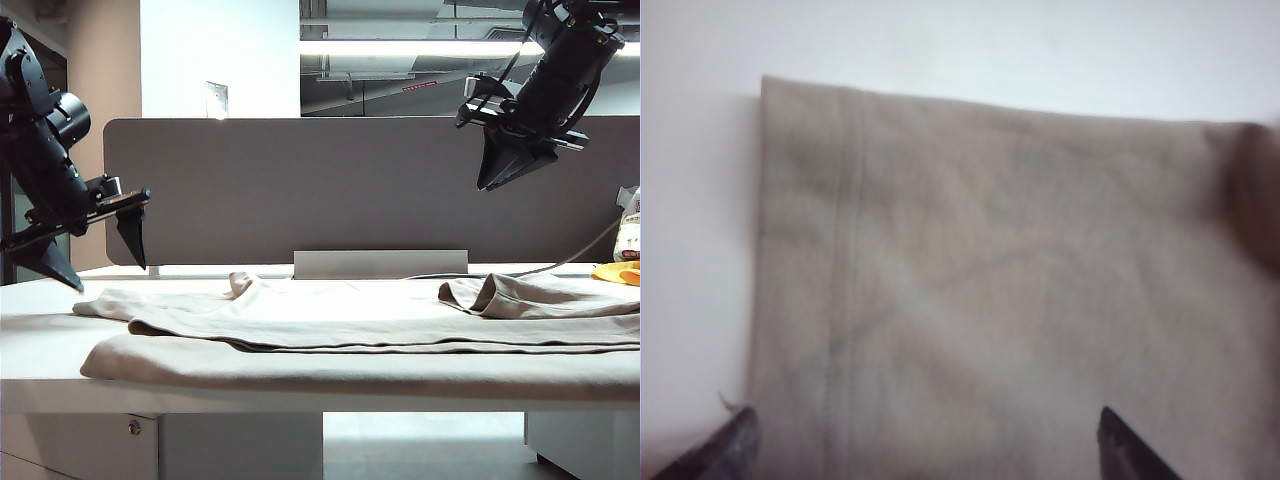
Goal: Fold the bottom side of the T-shirt horizontally towards the center, about one-third of the way, then fold the sleeve back towards the center, creating a straight line along the edge of the T-shirt, and finally fold the bottom of the T-shirt up towards the top, creating a neat rectangle.
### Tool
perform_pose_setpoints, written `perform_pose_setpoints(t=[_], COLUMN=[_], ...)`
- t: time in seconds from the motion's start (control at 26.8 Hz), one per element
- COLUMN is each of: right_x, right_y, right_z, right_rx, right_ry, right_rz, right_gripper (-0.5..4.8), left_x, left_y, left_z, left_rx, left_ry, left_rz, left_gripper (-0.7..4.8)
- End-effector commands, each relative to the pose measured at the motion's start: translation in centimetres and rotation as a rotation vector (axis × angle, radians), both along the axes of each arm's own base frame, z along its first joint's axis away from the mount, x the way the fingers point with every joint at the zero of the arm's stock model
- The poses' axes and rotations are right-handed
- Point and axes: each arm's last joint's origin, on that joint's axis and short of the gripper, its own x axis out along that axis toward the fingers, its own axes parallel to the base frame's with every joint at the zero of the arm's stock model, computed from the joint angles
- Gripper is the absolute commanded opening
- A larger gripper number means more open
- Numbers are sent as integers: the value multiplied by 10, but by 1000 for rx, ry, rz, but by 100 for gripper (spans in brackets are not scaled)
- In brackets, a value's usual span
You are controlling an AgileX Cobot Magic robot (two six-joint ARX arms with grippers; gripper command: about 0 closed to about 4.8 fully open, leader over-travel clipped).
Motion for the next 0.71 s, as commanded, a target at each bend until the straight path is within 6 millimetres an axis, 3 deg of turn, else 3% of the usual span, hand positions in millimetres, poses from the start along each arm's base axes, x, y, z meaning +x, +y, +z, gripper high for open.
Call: perform_pose_setpoints(t=[0.04,0.37,0.71], right_x=[0,0,0], right_y=[-1,-1,-1], right_z=[4,4,4], right_rx=[6,6,6], right_ry=[-13,-12,-13], right_rz=[-3,-3,-3], right_gripper=[56,59,58], left_x=[1,-3,-2], left_y=[2,15,13], left_z=[1,-2,-7], left_rx=[28,39,22], left_ry=[2,50,65], left_rz=[12,37,18], left_gripper=[435,435,434])
